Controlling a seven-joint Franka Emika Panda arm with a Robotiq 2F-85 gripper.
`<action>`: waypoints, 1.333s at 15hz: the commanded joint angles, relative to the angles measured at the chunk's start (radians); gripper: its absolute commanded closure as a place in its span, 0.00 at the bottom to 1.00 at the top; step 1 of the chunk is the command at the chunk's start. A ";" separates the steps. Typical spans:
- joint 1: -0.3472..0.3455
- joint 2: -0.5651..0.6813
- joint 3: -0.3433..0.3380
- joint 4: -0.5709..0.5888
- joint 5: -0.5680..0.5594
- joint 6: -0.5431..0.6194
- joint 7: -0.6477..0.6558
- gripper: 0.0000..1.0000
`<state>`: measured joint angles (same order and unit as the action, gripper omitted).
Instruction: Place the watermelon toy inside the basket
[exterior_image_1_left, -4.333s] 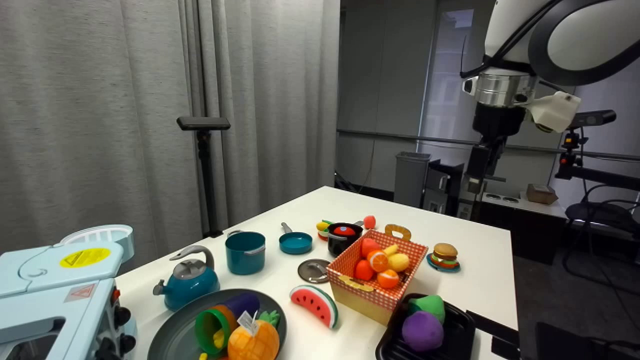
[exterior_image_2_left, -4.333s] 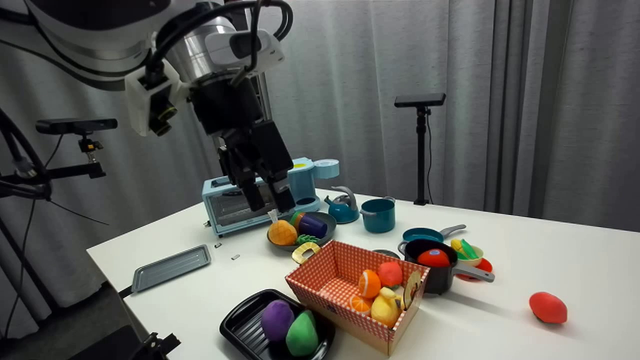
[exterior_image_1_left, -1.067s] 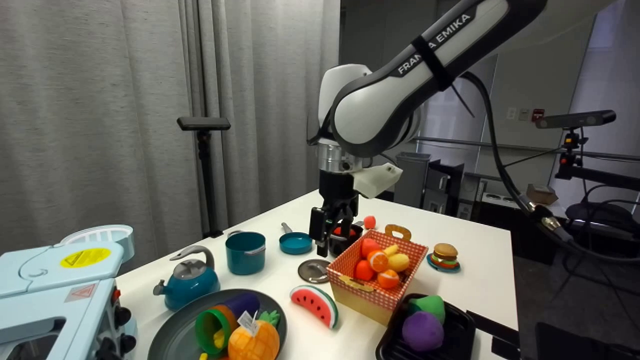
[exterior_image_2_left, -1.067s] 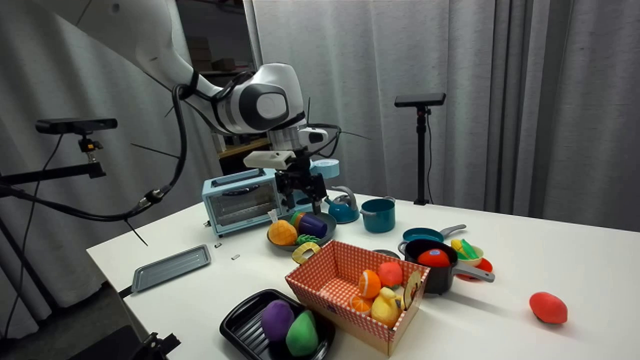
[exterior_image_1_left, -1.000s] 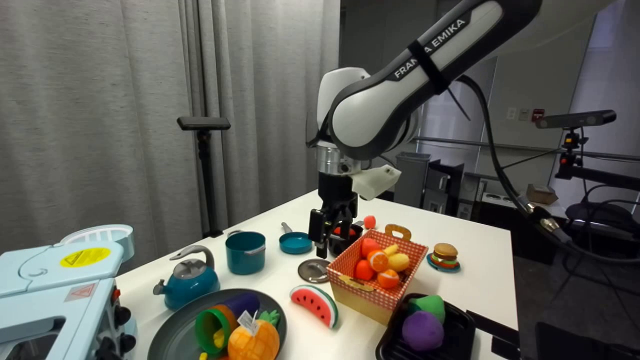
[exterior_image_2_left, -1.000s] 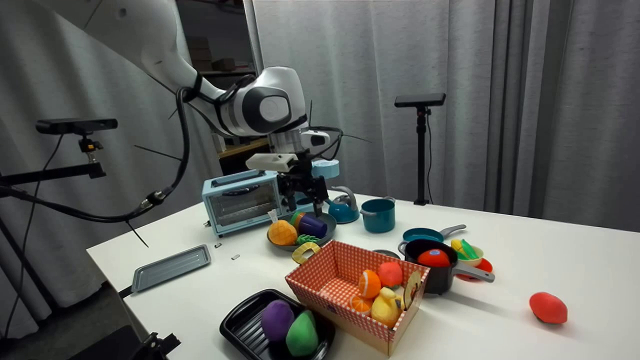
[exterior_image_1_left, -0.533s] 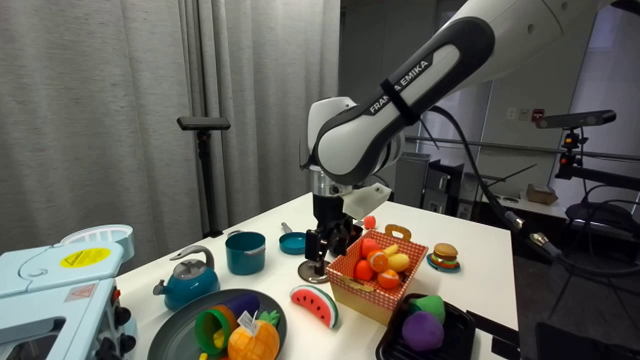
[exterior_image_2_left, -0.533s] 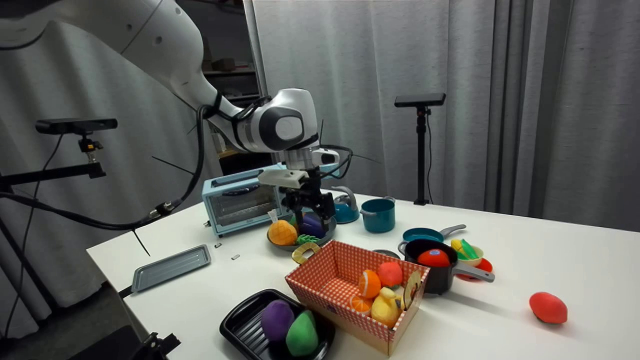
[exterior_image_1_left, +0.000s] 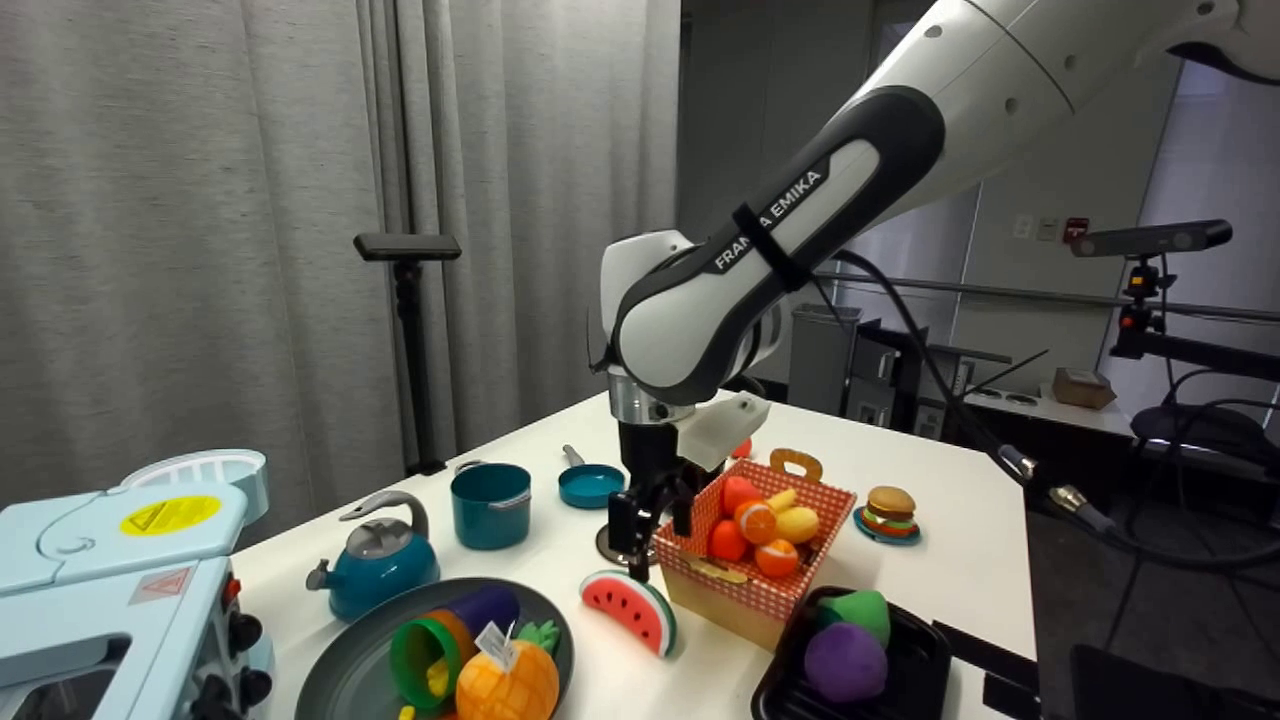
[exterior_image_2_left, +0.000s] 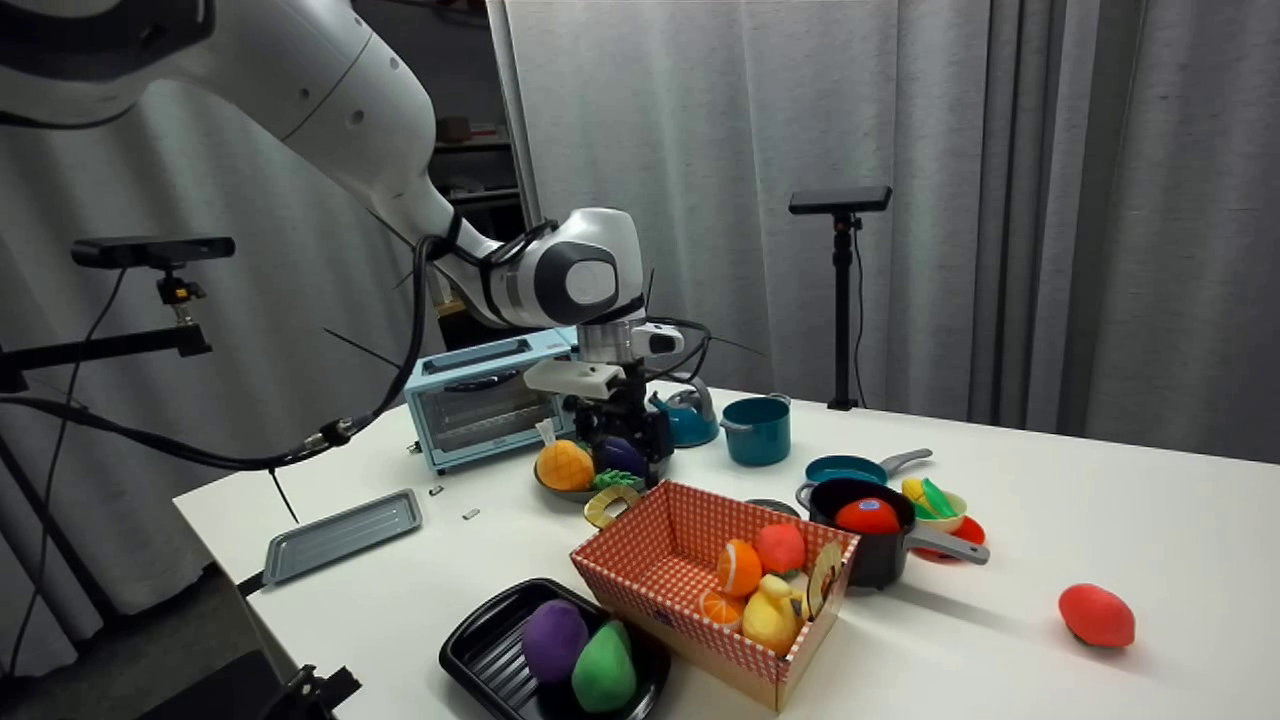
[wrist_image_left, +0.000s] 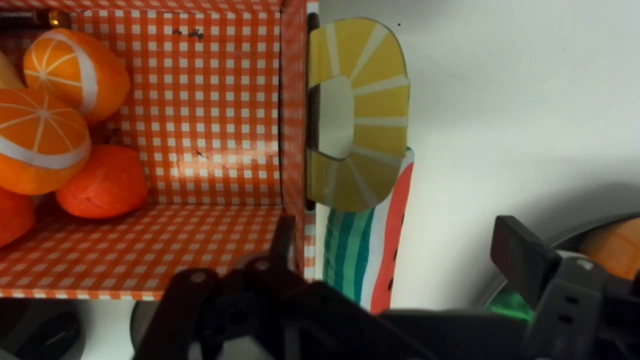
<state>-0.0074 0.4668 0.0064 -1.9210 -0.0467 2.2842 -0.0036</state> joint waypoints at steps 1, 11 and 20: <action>-0.006 0.041 0.018 0.072 0.043 -0.086 -0.027 0.00; 0.017 0.079 -0.019 0.124 0.001 -0.078 0.065 0.00; 0.037 0.075 -0.014 0.180 -0.014 -0.103 0.057 0.00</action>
<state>0.0096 0.5634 0.0046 -1.7716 -0.0389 2.2051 0.0423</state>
